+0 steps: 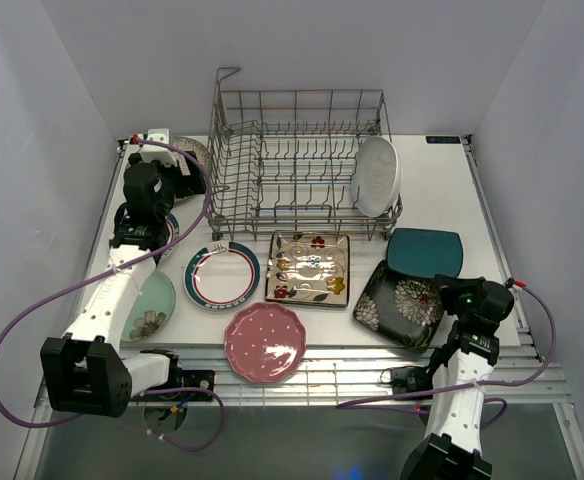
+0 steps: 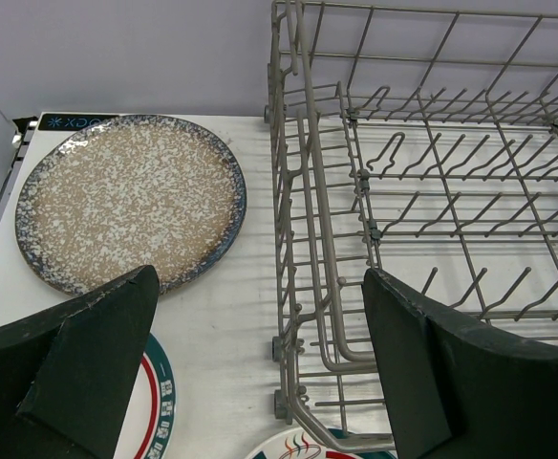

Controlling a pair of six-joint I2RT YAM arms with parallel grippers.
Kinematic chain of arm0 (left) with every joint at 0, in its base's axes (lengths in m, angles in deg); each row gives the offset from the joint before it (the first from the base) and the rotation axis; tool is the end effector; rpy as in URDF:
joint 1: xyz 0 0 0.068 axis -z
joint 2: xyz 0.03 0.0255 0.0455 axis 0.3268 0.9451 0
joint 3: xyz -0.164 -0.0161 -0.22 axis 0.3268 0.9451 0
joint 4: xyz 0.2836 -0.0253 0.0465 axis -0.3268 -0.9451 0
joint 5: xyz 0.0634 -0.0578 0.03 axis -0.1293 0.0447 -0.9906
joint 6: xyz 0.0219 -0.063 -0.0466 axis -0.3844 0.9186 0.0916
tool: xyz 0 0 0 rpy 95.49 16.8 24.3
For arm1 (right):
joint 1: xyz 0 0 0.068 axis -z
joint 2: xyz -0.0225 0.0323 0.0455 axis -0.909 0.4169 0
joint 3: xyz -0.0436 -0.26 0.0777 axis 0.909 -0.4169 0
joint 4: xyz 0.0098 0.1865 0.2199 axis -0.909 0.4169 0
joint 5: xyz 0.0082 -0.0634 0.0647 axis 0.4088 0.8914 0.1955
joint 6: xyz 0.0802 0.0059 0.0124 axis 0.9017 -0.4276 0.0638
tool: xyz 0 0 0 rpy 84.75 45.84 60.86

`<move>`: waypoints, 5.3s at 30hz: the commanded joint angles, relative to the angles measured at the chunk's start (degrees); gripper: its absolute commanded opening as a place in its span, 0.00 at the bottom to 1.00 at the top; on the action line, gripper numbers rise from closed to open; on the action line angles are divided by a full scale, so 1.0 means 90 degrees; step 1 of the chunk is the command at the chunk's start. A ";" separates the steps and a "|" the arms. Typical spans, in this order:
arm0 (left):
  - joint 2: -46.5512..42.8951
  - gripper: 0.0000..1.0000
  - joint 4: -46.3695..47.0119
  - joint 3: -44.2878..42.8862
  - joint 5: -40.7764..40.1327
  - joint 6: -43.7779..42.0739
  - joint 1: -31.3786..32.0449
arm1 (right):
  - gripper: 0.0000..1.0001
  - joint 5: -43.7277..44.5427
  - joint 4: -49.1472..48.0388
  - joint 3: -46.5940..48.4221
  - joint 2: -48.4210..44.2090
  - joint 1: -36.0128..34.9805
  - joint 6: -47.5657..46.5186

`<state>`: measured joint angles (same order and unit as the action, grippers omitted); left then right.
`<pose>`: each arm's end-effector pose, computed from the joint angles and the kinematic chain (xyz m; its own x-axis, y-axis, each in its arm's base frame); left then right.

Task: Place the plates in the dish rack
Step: Pick up the plate from the corner of the board.

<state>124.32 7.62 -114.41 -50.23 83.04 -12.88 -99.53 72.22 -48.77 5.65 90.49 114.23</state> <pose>0.3434 -0.0345 0.3340 -0.1797 -0.0516 -0.9824 0.0563 0.9964 -0.0627 0.1728 -0.0631 0.1415 -0.0222 0.9118 -0.4101 0.4481 0.3758 0.8112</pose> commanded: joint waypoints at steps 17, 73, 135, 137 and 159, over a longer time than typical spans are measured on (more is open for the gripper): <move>-0.0224 0.98 0.0037 0.0061 0.0244 -0.0021 -0.0024 | 0.08 -0.0177 -0.2305 0.0352 0.1851 -0.0038 0.0106; 0.2040 0.98 0.0525 -0.0631 0.2510 -0.5499 0.6254 | 0.08 -0.0284 0.2568 0.4229 0.1558 -0.0038 -0.0021; 0.4444 0.00 0.1462 -0.2605 0.0351 -0.5909 0.7163 | 0.68 -0.0958 0.2422 0.3761 0.1401 -0.0038 -0.0461; 0.4404 0.00 0.1628 -0.2517 0.0351 -0.5958 0.7173 | 0.71 -0.0978 0.2412 0.3722 0.1391 -0.0038 -0.0471; 0.4317 0.00 0.2341 -0.2576 -0.0313 -0.6495 0.7280 | 0.69 -0.1252 0.2275 0.3097 0.1450 -0.0038 -0.0471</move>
<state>169.65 18.64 -135.65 -51.78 27.28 51.77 -109.21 95.35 -20.05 18.63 90.31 110.25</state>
